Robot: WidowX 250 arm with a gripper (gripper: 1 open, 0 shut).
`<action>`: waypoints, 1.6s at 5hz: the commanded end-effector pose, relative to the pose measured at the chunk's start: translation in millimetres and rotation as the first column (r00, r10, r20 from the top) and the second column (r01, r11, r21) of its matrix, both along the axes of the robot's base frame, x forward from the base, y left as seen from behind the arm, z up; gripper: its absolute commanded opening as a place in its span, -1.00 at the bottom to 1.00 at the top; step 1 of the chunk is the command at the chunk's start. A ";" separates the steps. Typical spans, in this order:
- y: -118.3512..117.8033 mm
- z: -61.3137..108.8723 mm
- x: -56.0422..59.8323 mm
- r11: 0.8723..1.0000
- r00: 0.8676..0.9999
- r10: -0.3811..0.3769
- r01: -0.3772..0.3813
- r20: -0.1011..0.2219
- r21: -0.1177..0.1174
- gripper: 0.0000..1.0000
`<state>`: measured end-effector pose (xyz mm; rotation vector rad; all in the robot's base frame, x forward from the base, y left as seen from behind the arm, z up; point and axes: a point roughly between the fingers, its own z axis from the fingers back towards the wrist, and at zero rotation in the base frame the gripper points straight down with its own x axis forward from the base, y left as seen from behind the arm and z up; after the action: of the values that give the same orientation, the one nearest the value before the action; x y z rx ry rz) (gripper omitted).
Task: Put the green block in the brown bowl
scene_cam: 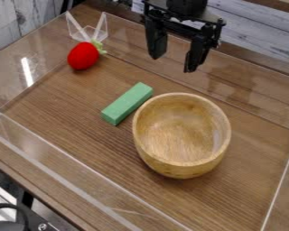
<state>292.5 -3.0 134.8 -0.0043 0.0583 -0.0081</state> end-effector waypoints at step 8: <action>72.4 -61.2 -20.7 0.996 0.990 0.085 -0.088 0.114 0.028 1.00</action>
<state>268.3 66.4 63.3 0.0173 -0.0154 0.0827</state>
